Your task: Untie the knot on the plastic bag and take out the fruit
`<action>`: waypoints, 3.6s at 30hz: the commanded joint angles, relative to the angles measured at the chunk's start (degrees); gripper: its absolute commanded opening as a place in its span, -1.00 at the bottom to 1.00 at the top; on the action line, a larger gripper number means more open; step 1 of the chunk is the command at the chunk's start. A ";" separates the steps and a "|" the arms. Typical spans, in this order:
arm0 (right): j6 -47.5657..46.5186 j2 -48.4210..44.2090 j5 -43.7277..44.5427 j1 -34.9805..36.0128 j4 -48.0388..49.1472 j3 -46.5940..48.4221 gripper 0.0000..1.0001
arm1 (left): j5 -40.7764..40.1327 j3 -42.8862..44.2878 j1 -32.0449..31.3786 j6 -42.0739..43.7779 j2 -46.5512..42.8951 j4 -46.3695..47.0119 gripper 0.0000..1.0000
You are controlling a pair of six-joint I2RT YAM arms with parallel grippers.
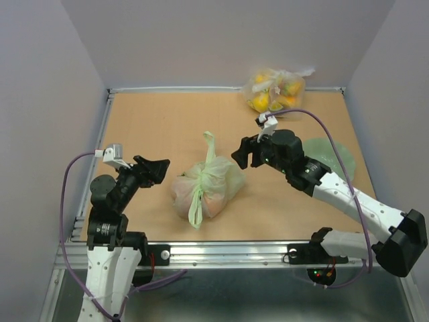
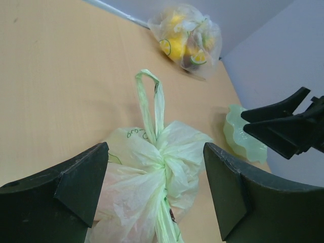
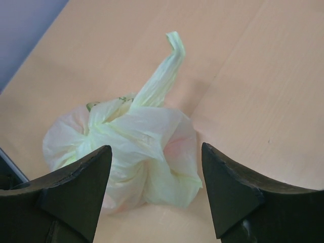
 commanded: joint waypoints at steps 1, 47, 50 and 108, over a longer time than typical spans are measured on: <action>-5.23 1.71 -4.20 2.44 -5.18 6.95 0.52 | 2.70 1.15 -0.24 -1.21 4.31 3.98 0.72; 2.06 19.21 13.98 16.42 2.28 0.11 -0.99 | -31.41 11.78 -42.78 11.09 39.99 -3.67 0.41; 2.06 19.47 14.16 16.42 2.55 0.11 -0.99 | -29.91 11.78 -43.31 10.66 41.31 -2.53 0.40; -16.04 5.23 11.17 7.19 -21.88 14.78 0.37 | -19.17 20.92 -18.24 11.45 34.38 -1.19 0.68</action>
